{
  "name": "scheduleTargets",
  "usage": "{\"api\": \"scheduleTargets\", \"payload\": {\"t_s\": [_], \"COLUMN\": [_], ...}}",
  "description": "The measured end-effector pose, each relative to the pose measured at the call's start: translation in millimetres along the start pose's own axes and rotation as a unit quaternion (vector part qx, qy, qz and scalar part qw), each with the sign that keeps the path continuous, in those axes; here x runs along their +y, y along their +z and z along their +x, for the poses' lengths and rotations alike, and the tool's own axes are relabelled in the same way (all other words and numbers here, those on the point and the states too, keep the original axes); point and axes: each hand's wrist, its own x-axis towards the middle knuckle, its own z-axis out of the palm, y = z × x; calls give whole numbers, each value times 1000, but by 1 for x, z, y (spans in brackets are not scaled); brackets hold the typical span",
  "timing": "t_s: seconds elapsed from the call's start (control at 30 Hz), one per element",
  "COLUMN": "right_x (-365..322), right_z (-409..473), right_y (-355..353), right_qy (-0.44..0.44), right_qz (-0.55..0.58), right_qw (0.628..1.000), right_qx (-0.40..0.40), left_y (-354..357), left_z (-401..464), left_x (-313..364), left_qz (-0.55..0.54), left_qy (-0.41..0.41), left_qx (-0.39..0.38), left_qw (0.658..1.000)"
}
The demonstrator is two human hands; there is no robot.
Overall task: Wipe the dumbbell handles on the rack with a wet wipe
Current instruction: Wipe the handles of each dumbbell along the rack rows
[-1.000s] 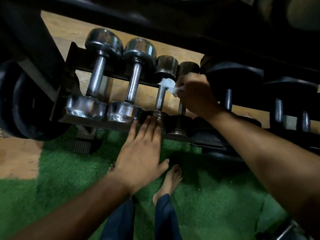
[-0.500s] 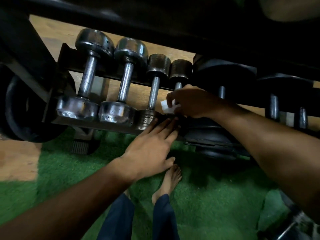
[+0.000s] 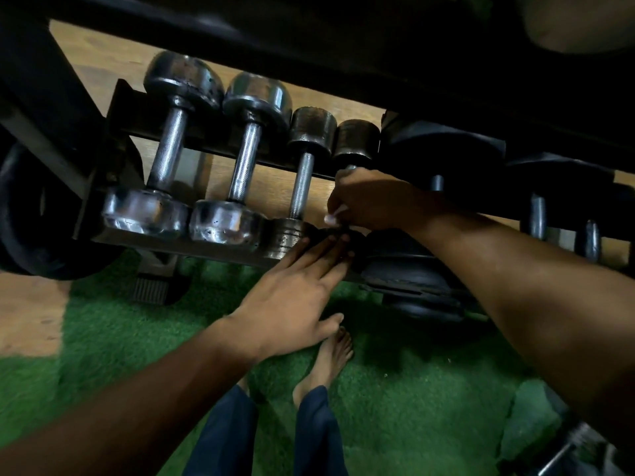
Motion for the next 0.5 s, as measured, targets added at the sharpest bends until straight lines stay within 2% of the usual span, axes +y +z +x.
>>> {"api": "scheduleTargets", "payload": {"t_s": [0.13, 0.2, 0.33, 0.37, 0.5], "right_x": [2, -2, -5, -7, 0], "right_z": [8, 8, 5, 7, 14], "right_y": [4, 4, 3, -1, -4], "right_qy": [75, 69, 10, 14, 78], "right_qz": [-66, -85, -86, -88, -94], "right_qw": [987, 987, 996, 995, 985], "right_qx": [128, 120, 34, 35, 124], "left_y": [-1, -2, 0, 0, 1], "left_z": [1, 0, -1, -1, -1], "left_x": [0, -1, -1, -1, -1], "left_qz": [-11, -13, -13, -13, -18], "left_qy": [4, 7, 7, 6, 6], "left_qx": [7, 5, 14, 15, 13], "left_qw": [1000, 1000, 1000, 1000, 1000]}}
